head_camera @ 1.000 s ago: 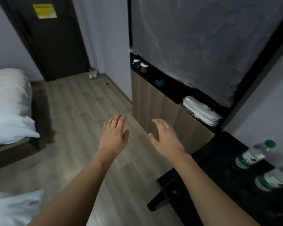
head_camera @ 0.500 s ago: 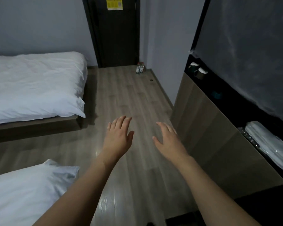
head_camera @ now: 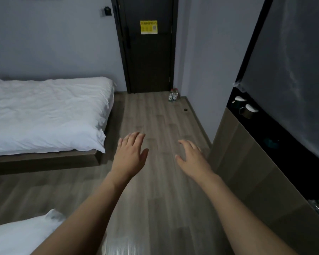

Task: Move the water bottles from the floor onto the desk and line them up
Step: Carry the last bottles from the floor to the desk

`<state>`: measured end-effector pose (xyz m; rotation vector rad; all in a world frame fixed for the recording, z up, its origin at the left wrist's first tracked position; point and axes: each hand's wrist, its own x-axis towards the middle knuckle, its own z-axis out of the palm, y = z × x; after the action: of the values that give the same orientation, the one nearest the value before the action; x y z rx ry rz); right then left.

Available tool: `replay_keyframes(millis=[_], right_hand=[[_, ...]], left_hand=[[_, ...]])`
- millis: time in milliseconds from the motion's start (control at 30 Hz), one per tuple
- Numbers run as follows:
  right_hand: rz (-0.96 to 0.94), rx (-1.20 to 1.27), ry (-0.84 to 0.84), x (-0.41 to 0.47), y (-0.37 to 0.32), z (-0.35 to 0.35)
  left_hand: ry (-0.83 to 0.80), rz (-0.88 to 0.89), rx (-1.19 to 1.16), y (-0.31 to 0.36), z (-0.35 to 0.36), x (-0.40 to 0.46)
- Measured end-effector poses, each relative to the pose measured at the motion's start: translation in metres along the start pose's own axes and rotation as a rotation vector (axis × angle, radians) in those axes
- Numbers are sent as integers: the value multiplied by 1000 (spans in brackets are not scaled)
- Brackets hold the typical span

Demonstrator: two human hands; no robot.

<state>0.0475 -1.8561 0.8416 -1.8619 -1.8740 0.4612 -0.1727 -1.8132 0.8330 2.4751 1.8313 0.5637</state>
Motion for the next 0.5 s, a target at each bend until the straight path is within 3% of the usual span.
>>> replay_keyframes(millis=[233,500], right_hand=[[-41,-11,-30,103,-11,19],[-52,-36,-65,266,-42,66]], left_hand=[[23,-29,-18,-46,18,81],[45,-23,-70,-145,55,216]])
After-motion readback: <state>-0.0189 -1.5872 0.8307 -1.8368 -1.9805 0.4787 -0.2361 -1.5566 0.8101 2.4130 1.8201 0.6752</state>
